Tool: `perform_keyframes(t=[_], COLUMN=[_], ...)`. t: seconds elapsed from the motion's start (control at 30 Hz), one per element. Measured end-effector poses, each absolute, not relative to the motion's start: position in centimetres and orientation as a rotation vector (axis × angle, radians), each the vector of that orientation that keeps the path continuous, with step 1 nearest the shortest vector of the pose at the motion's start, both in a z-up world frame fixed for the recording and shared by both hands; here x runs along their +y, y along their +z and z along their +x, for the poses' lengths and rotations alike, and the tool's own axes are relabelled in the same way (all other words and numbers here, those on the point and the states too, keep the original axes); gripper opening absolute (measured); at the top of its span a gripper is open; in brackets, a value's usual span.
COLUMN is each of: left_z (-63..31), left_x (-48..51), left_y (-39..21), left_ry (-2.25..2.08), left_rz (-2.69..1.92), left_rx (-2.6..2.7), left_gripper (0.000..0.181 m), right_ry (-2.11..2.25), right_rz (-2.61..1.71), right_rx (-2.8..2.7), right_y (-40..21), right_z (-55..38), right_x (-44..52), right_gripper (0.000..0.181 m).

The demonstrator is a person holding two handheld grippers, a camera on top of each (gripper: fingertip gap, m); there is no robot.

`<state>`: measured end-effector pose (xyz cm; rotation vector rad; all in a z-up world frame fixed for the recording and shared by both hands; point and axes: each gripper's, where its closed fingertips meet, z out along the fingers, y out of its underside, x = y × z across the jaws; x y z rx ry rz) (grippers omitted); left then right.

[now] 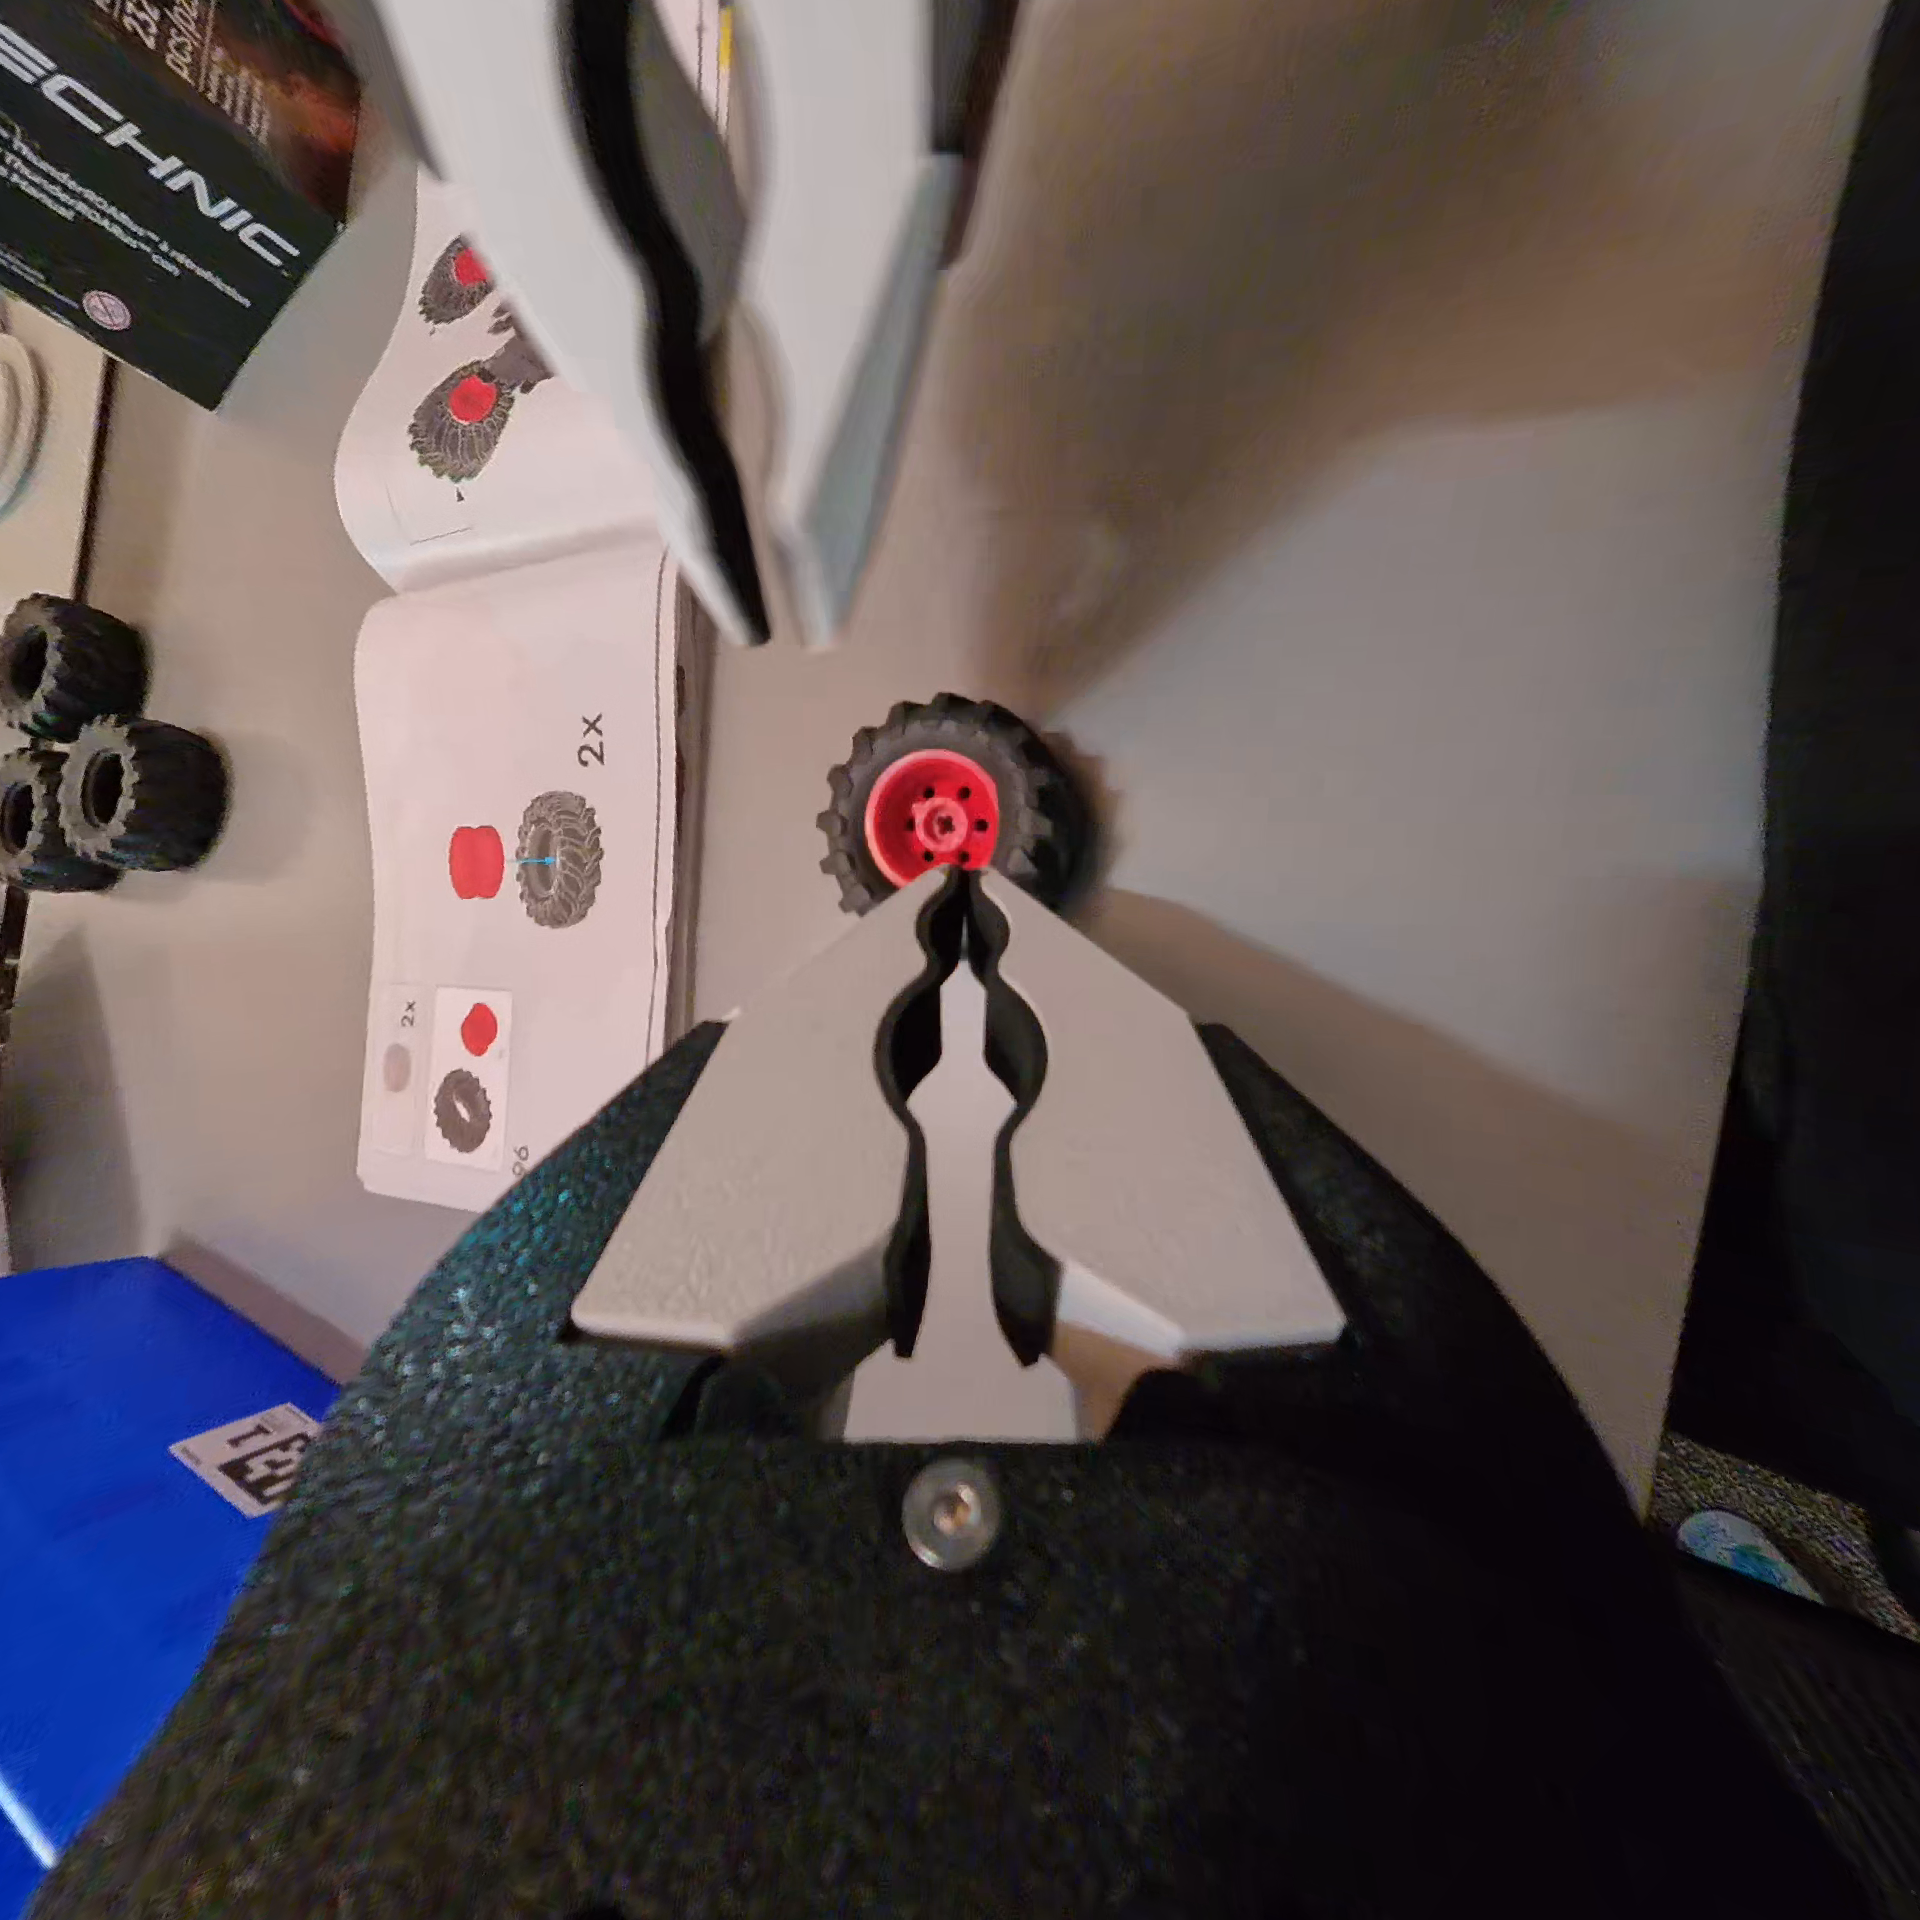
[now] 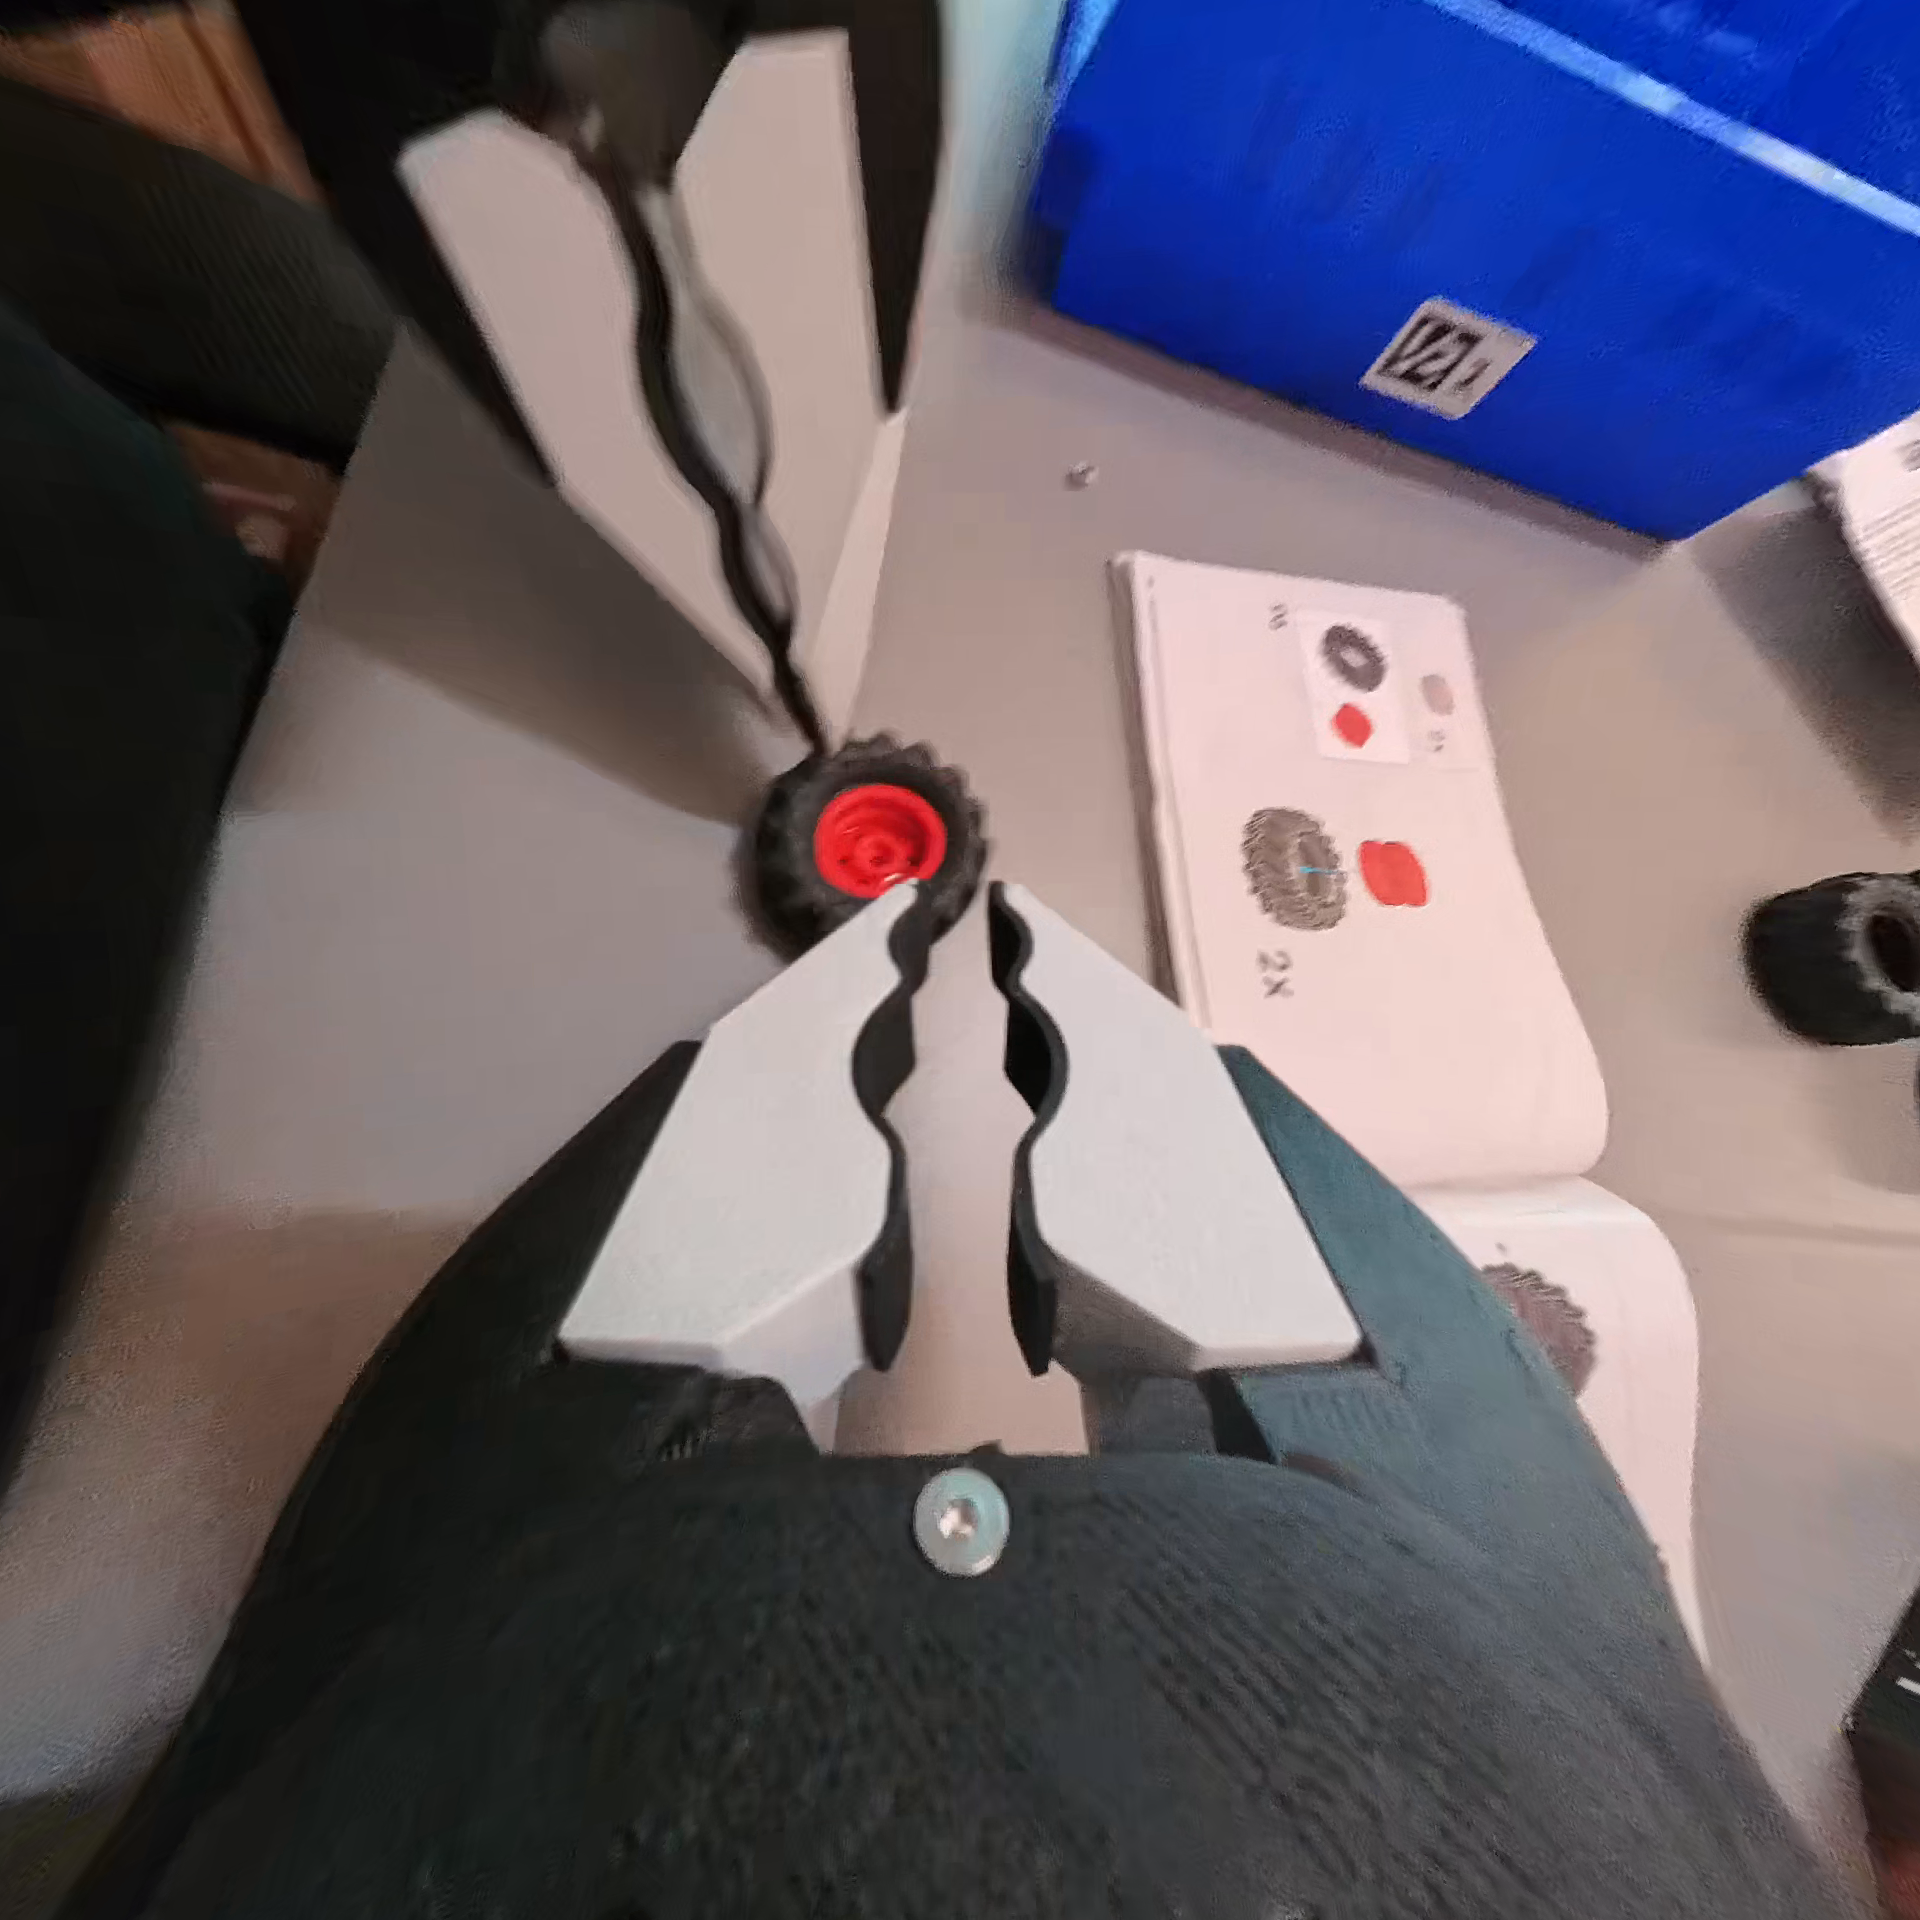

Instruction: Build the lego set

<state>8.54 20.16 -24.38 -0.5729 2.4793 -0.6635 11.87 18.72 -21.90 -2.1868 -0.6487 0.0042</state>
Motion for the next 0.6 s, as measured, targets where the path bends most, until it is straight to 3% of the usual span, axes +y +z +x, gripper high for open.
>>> perform_keyframes(t=[0.07, 0.27, 0.6], left_z=[8.6, 8.4, 8.5], left_x=[20.0, 19.8, 19.7], left_y=[-24.6, -24.9, -25.5], left_ry=[-0.661, -0.647, -0.544], left_rz=[-0.565, -0.555, -0.445], left_rx=[2.487, 2.503, 2.662], left_gripper=[0.000, 0.000, 0.000], right_ry=[0.059, 0.133, 0.278], right_rz=[-2.164, -2.321, -2.311], right_rx=[-0.650, -0.808, -0.676], right_y=[-21.7, -25.3, -25.8], right_z=[11.6, 10.9, 9.7], right_x=[19.9, 20.6, 21.1], right_gripper=[0.000, 0.000, 0.000])
